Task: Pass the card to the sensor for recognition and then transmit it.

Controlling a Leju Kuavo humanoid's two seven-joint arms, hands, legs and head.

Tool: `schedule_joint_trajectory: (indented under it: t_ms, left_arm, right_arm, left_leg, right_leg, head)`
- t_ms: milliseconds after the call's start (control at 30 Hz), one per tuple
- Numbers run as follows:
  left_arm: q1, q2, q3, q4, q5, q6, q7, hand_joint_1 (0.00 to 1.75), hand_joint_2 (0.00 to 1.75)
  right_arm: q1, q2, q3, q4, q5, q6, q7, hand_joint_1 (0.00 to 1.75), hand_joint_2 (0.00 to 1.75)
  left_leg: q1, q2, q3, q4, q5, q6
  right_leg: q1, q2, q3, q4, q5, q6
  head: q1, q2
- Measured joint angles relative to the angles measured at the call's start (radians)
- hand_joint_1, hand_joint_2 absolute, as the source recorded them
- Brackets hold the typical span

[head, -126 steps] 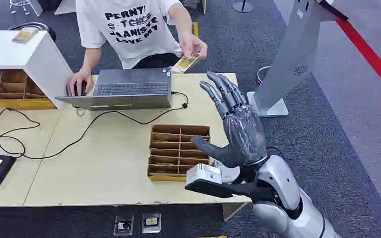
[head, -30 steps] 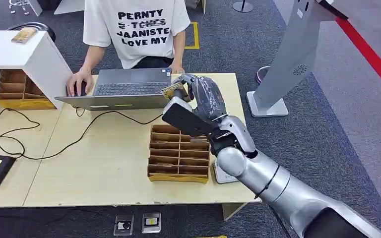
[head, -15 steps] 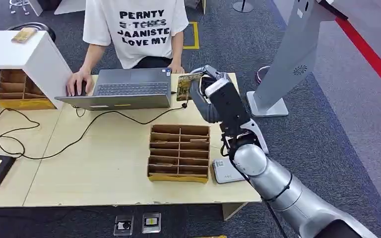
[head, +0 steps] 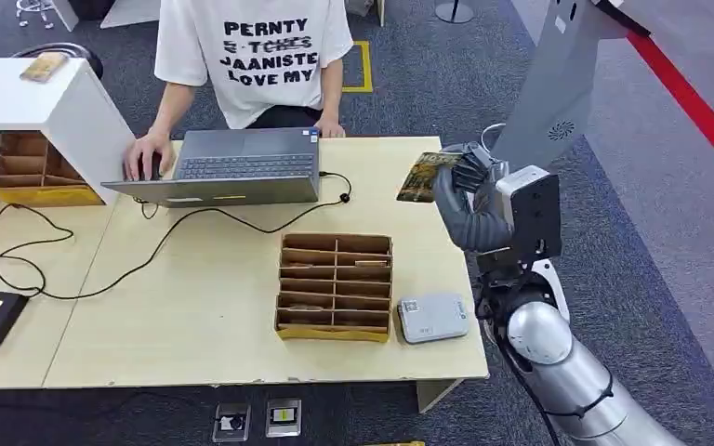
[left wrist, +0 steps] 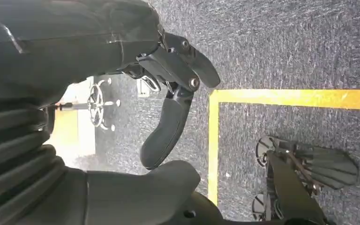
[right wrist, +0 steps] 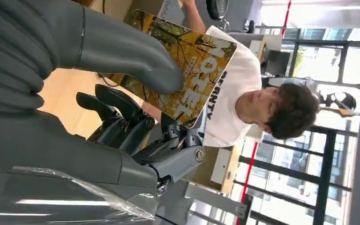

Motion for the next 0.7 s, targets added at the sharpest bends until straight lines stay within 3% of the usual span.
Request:
schedule_joint_trajectory:
  t_ms: [167, 333, 700]
  left_arm:
    - [0.001, -0.001, 0.0, 0.0, 0.011, 0.007, 0.0, 0.47, 1.75]
    - [0.0, -0.003, 0.0, 0.0, 0.026, 0.018, 0.0, 0.45, 1.75]
    - [-0.002, -0.008, 0.0, 0.0, 0.055, 0.035, 0.0, 0.47, 1.75]
  right_arm:
    - [0.072, -0.069, -0.049, -0.065, -0.006, 0.005, 0.047, 1.75, 1.75]
    - [0.107, -0.124, -0.068, -0.107, 0.044, 0.069, 0.118, 1.75, 1.75]
    - [0.137, -0.147, -0.045, -0.12, 0.07, 0.199, 0.177, 1.75, 1.75]
  left_leg:
    - [0.0, -0.001, -0.001, 0.0, 0.0, 0.0]
    - [0.0, 0.0, -0.001, 0.0, 0.0, 0.0]
    - [0.0, -0.001, -0.002, 0.0, 0.0, 0.0]
  right_leg:
    - [0.0, -0.001, 0.0, 0.0, 0.0, 0.0]
    - [0.0, 0.0, 0.0, 0.0, 0.0, 0.0]
    - [0.0, -0.001, 0.0, 0.0, 0.0, 0.0]
  head:
    - [0.0, 0.0]
    - [0.0, 0.0]
    - [0.0, 0.0]
